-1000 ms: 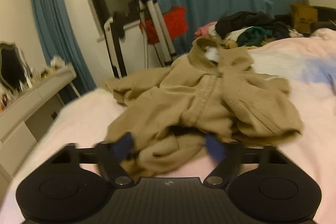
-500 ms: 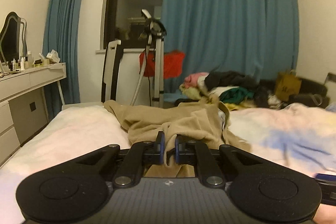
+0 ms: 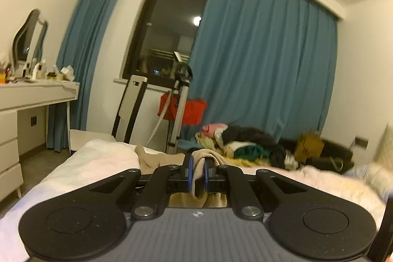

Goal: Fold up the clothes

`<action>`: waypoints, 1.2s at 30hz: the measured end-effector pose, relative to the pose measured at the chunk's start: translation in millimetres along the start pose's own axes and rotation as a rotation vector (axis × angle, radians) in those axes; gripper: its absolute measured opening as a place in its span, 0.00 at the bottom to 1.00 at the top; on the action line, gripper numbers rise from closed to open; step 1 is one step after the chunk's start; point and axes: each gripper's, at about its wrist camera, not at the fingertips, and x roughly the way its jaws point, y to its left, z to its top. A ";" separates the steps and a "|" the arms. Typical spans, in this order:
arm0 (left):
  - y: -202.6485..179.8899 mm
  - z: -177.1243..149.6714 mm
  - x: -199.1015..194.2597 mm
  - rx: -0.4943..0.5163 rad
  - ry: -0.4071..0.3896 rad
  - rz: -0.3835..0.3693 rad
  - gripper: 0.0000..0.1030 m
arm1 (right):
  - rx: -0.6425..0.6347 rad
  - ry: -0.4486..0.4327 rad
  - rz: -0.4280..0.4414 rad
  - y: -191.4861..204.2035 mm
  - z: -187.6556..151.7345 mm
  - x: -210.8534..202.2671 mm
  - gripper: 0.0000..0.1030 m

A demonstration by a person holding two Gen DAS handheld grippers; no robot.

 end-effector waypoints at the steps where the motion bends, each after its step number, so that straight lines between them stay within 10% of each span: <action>1: 5.6 2.1 -3.8 -0.016 -0.005 0.002 0.09 | -0.012 0.015 0.011 4.6 -4.0 -1.5 0.75; 11: 55.0 -3.3 21.2 -0.075 0.048 0.098 0.09 | -0.302 0.159 0.071 74.3 -51.0 64.9 0.73; 16: 72.8 -15.8 50.0 -0.096 0.105 0.174 0.09 | -0.216 0.118 0.037 63.3 -45.3 95.1 0.72; 21: 85.9 -28.6 75.0 -0.117 0.151 0.234 0.09 | -0.082 0.108 0.026 44.6 -33.4 115.5 0.19; 25: 86.1 -33.3 75.7 -0.153 0.161 0.219 0.09 | -0.101 0.058 0.044 43.0 -16.1 108.1 0.04; 36: 57.9 -33.2 46.4 -0.162 0.203 0.155 0.09 | -0.125 -0.185 0.074 28.0 45.0 -7.5 0.03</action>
